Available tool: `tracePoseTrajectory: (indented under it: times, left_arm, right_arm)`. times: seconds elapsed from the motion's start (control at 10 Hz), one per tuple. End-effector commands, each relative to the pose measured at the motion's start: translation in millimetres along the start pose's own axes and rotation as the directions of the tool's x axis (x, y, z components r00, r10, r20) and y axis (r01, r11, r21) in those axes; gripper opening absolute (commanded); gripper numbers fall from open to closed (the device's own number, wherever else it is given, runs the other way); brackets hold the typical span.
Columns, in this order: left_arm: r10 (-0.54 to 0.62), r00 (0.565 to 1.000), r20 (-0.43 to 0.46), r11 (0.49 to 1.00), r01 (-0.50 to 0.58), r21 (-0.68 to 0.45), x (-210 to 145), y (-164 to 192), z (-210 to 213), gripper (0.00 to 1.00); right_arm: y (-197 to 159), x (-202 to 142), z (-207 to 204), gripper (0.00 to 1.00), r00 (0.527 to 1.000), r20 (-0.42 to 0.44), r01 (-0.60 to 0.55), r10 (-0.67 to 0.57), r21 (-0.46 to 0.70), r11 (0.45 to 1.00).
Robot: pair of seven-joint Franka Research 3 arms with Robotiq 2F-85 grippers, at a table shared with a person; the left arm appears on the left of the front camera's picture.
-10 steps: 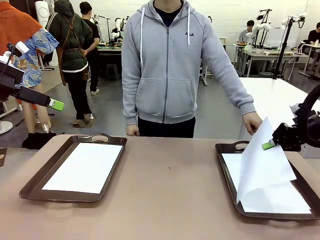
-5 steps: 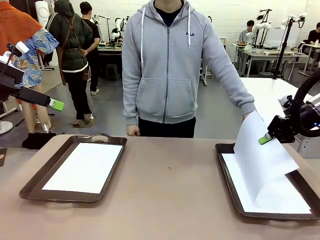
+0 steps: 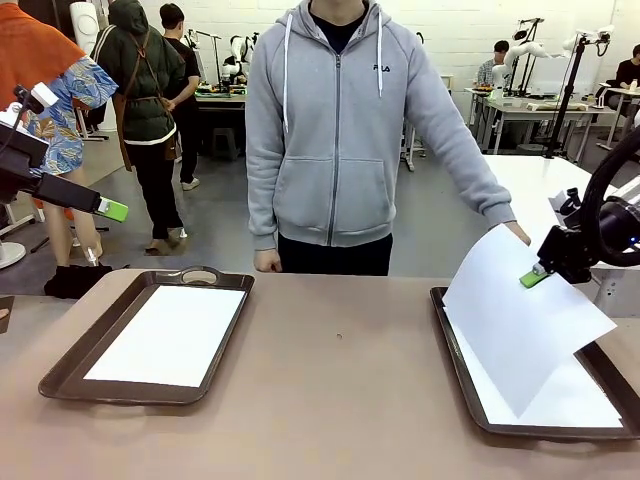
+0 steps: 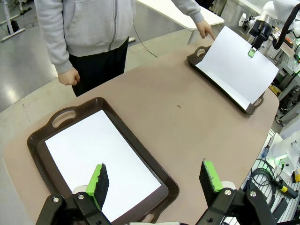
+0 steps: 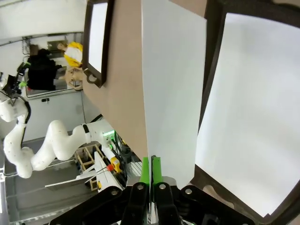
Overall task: Sort the A4 documents.
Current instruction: Place the A4 Paper in the designated Handle tray.
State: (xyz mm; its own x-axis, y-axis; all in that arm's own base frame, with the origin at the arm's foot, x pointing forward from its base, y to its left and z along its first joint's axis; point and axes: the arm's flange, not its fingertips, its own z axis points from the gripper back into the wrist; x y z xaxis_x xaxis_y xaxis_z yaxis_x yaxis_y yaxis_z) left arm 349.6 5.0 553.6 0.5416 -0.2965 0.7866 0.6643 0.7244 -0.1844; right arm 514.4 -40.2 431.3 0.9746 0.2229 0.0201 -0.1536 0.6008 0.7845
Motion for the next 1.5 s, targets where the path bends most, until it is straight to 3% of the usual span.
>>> tracePoseTrajectory:
  times: [0.0,0.3,0.7,1.4]
  left_arm:
    - [-0.002,1.000,0.002,1.000,0.002,0.001,0,0,-1,1.00]
    - [-0.002,1.000,0.002,1.000,0.002,0.001,0,0,-1,1.00]
    - [-0.002,1.000,0.002,1.000,0.002,0.001,0,0,-1,1.00]
    - [-0.002,1.000,0.002,1.000,0.002,0.001,0,0,-1,1.00]
  right_arm:
    - [-5,2,2,0.01,0.999,0.049,0.011,-0.013,0.043,0.999]
    - [-28,0,-20,0.01,0.991,0.116,0.053,-0.069,0.133,0.990]
    - [-38,-1,-23,0.01,0.986,0.140,0.071,-0.094,0.162,0.984]
    - [-74,2,-34,0.01,0.980,0.039,0.190,-0.193,0.082,0.978]
